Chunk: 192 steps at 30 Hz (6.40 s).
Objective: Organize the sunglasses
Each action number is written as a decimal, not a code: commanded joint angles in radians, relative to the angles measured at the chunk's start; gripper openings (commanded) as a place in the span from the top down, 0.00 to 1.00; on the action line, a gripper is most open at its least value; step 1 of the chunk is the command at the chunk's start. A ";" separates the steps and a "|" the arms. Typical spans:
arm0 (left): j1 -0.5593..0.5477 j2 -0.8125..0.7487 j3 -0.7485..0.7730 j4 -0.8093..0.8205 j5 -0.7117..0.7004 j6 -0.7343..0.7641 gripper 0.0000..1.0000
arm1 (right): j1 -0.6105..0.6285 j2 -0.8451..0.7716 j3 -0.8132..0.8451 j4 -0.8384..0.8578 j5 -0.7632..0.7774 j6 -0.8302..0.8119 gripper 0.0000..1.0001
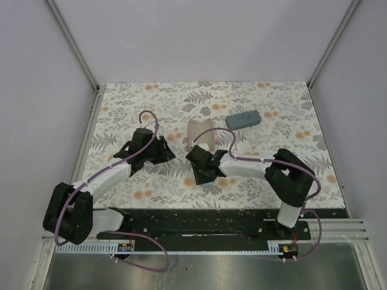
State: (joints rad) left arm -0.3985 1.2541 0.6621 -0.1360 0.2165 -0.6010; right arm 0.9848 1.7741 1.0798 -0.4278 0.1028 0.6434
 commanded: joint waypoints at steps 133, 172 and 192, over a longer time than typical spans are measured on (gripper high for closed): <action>0.055 0.975 1.140 -0.263 0.053 0.110 1.00 | -0.376 0.400 0.637 -0.042 -0.488 -0.137 1.00; 0.102 0.992 1.062 -0.215 0.047 0.147 0.93 | -0.475 0.222 0.700 -0.154 -0.485 -0.169 0.33; 0.107 0.941 1.035 -0.215 0.001 0.153 0.73 | -0.664 0.252 0.253 0.526 -0.928 0.036 0.02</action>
State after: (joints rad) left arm -0.3050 2.2650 1.7153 -0.3660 0.2821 -0.4679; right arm 0.3130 2.0201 1.3323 -0.0986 -0.7208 0.6239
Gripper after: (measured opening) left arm 0.258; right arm 0.990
